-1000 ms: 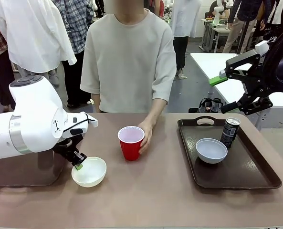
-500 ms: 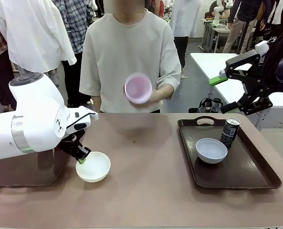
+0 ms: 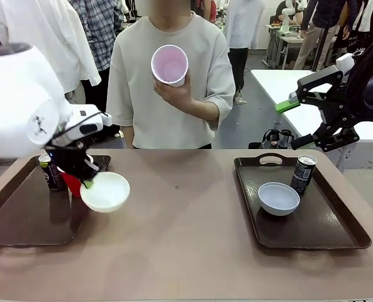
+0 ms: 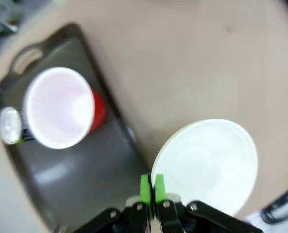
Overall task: Prepare tableware on both trays.
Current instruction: Pick up a Picnic Bowl from the table and place it on a Handle tray.
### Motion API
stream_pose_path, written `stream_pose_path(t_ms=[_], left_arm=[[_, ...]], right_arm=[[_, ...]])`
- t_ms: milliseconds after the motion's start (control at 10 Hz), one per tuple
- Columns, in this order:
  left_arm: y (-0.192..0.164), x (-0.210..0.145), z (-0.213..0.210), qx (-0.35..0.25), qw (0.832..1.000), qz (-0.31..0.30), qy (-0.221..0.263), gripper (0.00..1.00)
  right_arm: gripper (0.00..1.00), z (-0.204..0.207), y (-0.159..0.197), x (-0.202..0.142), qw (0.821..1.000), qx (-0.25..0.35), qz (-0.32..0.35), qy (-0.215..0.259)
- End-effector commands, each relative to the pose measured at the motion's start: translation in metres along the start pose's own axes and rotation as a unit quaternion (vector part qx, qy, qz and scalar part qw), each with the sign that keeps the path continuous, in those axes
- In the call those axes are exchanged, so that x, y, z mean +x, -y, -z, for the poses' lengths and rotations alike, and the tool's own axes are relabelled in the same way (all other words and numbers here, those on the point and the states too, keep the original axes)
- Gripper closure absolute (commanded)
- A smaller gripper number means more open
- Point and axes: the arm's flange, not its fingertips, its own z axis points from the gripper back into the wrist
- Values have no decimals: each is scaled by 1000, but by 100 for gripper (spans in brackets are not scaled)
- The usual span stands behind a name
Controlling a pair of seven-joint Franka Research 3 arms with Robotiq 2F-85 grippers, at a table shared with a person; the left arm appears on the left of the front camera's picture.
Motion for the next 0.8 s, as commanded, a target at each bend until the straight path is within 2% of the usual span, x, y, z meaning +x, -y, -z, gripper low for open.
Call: stream_pose_path(t_ms=[0, 300, 700], left_arm=[[7, 7, -31, 15, 1000, -8, -13, 100], [-11, 9, -28, 22, 999, -27, -25, 100], [-68, -6, -17, 22, 997, -56, -52, 100]], right_arm=[[8, -1, 1, 3, 1000, 3, -9, -7], [8, -1, 1, 3, 1000, 3, -9, -7], [8, -1, 1, 3, 1000, 3, -9, -7]])
